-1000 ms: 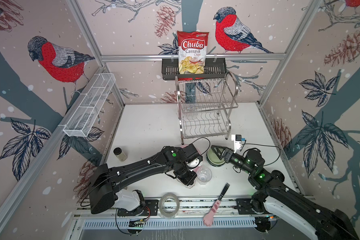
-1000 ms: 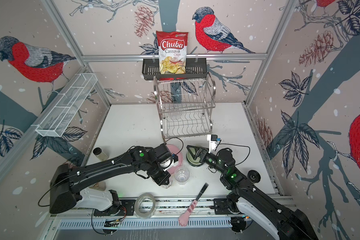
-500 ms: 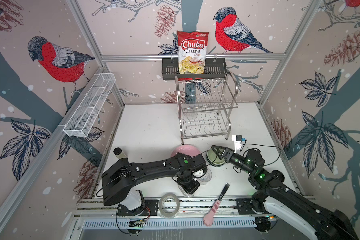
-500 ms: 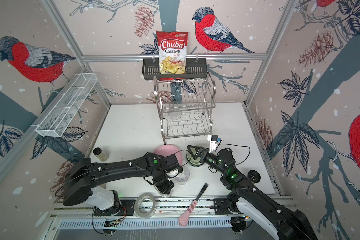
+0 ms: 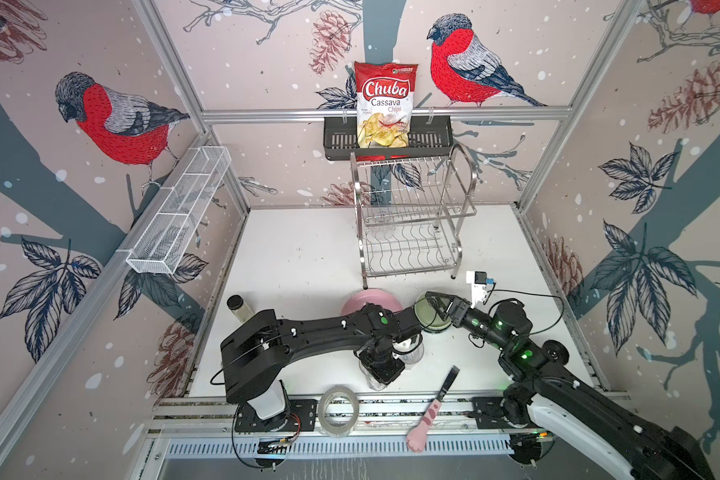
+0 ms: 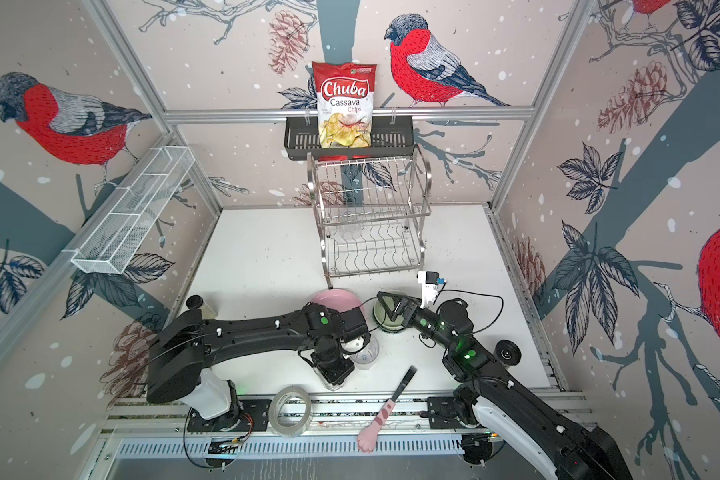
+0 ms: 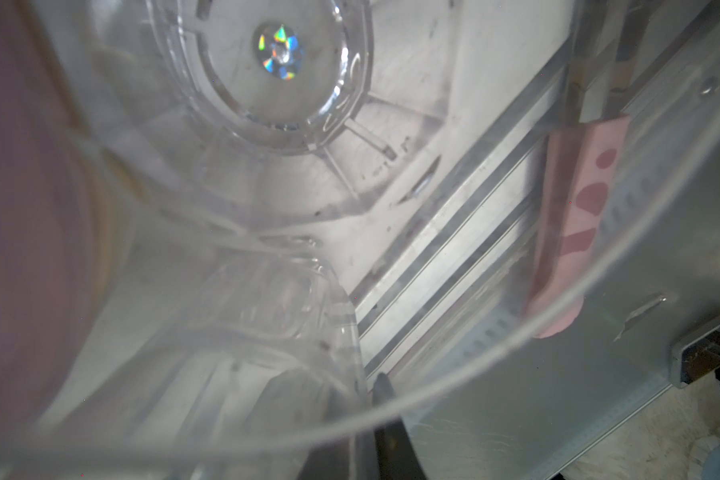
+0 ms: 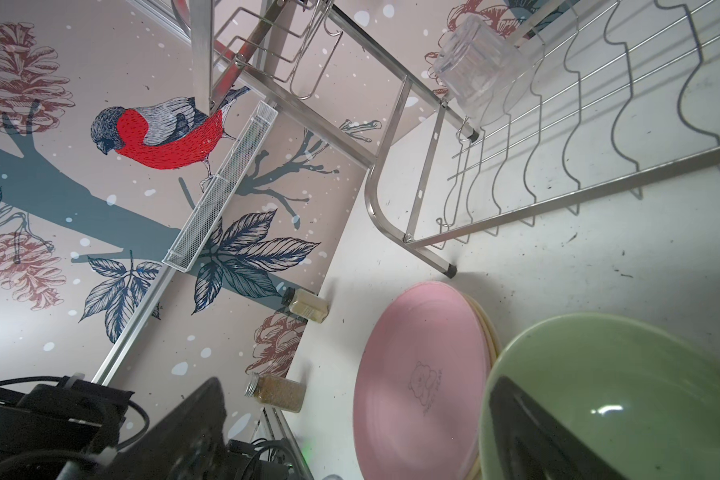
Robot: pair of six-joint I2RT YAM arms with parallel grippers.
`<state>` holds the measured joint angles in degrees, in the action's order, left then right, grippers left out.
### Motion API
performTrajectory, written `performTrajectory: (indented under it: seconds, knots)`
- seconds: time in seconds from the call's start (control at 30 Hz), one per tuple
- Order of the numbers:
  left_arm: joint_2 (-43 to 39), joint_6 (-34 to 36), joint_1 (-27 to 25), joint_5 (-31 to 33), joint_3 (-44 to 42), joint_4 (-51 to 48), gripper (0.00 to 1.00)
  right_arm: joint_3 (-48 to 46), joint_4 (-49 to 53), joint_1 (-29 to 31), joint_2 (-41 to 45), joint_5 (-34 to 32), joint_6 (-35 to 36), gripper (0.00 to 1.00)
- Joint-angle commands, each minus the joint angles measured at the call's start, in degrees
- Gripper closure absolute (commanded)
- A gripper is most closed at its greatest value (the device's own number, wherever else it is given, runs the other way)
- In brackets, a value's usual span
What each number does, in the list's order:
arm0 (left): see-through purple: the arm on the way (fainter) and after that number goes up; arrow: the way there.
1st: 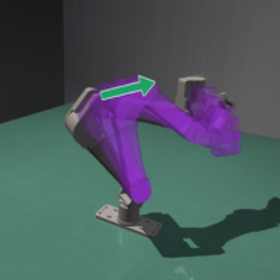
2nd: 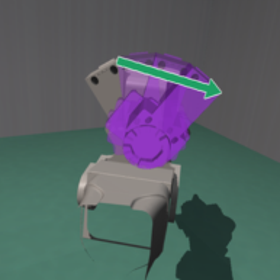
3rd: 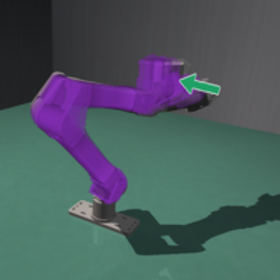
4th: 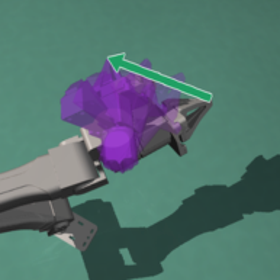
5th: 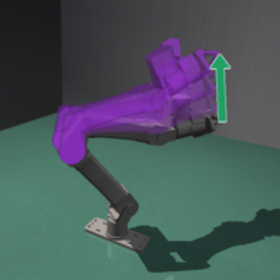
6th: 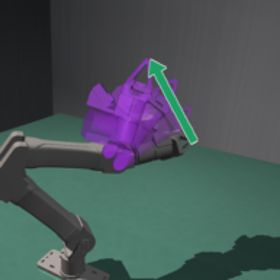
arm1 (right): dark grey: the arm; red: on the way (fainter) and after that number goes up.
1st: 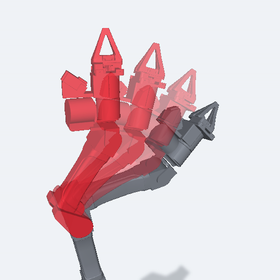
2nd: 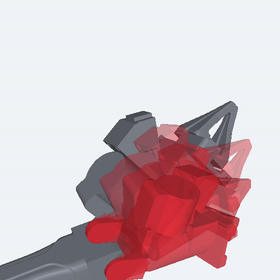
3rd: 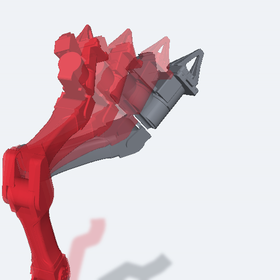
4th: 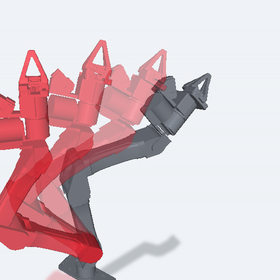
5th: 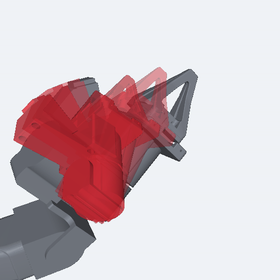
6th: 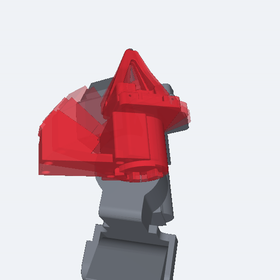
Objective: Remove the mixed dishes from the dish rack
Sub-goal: 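Carry the clear cup with the left gripper down toward the other cup, then lower the clear cup onto the table beside the first cup, open left gripper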
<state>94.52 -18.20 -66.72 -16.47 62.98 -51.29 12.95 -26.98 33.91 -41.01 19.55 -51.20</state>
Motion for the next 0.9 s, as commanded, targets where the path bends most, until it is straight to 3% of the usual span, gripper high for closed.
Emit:
performTrajectory:
  seconds: [0.0, 0.17, 0.33, 0.5, 0.87]
  knots:
    - [0.9, 0.1, 0.1, 7.5, -0.3, -0.1, 0.90, -0.1, -0.9, -0.2, 0.1, 0.4, 0.1, 0.01]
    - [1.0, -0.2, 0.1, 9.5, 0.4, -0.5, 0.84, -0.1, -1.1, -0.3, -0.1, 0.5, 0.1, 0.01]
    - [1.7, -0.1, 0.1, 9.5, 0.5, -0.8, 0.70, -0.2, -1.0, -0.4, 0.1, 0.7, 0.1, 0.01]
    - [1.6, -0.2, 0.1, 10.1, 0.9, -0.9, 0.64, -0.6, -0.7, -0.5, 0.8, 0.5, 0.1, 0.01]
    - [0.7, -0.9, 0.1, 11.1, 2.1, -1.7, 0.32, -0.9, -0.1, -0.9, 1.5, 0.7, 0.1, 0.01]
